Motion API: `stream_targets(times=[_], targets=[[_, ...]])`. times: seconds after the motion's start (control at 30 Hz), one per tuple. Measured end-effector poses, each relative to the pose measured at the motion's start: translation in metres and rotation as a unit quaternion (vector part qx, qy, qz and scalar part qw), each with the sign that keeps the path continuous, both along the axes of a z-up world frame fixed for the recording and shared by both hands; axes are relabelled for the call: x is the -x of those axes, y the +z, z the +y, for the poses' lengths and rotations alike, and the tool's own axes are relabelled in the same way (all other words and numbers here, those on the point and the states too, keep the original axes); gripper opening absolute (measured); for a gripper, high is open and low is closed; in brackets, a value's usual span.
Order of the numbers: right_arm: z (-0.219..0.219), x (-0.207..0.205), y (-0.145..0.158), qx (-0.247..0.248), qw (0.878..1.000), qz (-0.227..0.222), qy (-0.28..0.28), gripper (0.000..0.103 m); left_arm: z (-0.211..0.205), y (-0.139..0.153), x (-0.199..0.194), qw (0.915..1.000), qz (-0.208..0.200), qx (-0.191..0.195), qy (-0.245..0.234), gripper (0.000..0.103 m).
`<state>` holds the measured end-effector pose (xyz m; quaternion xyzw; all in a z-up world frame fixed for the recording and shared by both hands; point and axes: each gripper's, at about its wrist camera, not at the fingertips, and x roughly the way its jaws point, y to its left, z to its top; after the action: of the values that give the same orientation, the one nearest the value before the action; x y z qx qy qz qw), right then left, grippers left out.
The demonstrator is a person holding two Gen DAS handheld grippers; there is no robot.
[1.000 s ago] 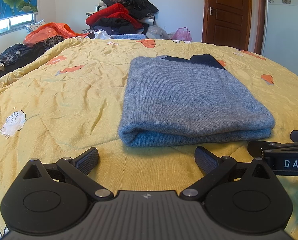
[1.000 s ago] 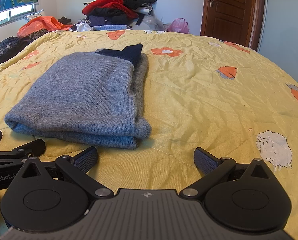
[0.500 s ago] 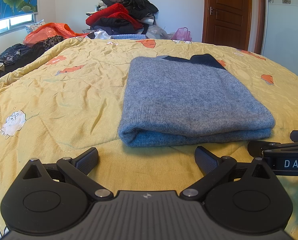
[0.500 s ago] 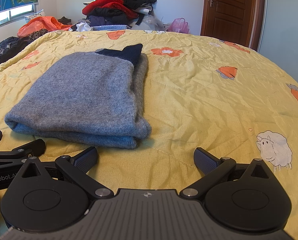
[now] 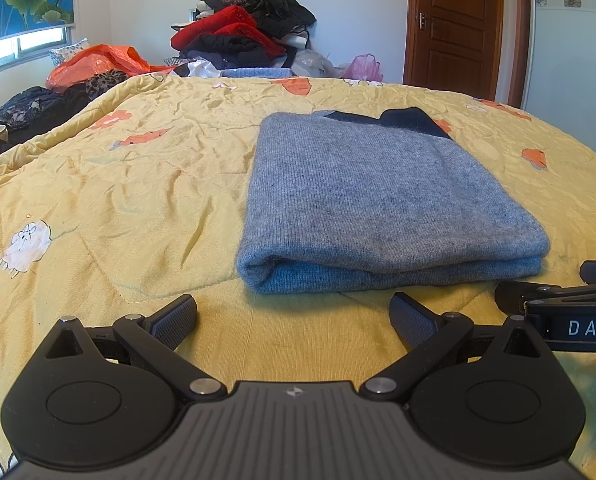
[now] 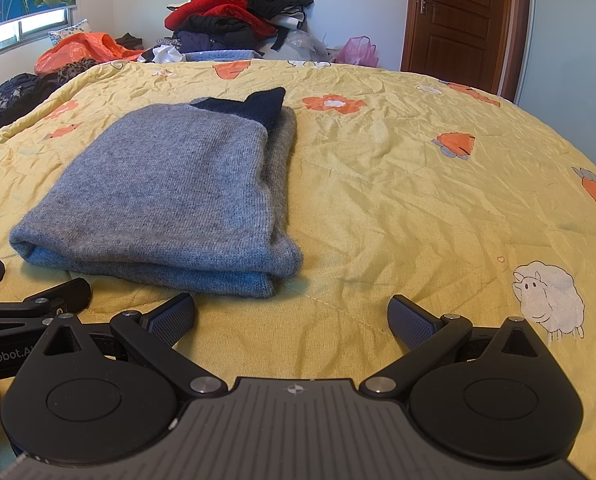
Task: Fold small clothes
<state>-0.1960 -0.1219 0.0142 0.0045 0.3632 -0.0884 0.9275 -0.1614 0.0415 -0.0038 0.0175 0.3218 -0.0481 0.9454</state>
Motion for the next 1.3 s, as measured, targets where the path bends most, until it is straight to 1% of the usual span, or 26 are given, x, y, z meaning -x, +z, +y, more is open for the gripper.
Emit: stream_targets(times=[0.4,0.67,1.3], targets=[[-0.0002,-0.0002,-0.0001,0.000,1.000,0.000,0.000,0.103,0.0000,0.0014,-0.0019,0.9999,0.011,0.001,0.000,0.103],[-0.0001,0.0000,-0.0003,0.000,1.000,0.000,0.000,0.103,-0.0010,0.0058,-0.0054,0.9991,0.042,0.001,0.002,0.103],[-0.0005,0.0001,-0.0002,0.000,1.000,0.000,0.000,0.103,-0.0009,0.0050,-0.0031,0.9994,0.034,0.000,0.002,0.103]])
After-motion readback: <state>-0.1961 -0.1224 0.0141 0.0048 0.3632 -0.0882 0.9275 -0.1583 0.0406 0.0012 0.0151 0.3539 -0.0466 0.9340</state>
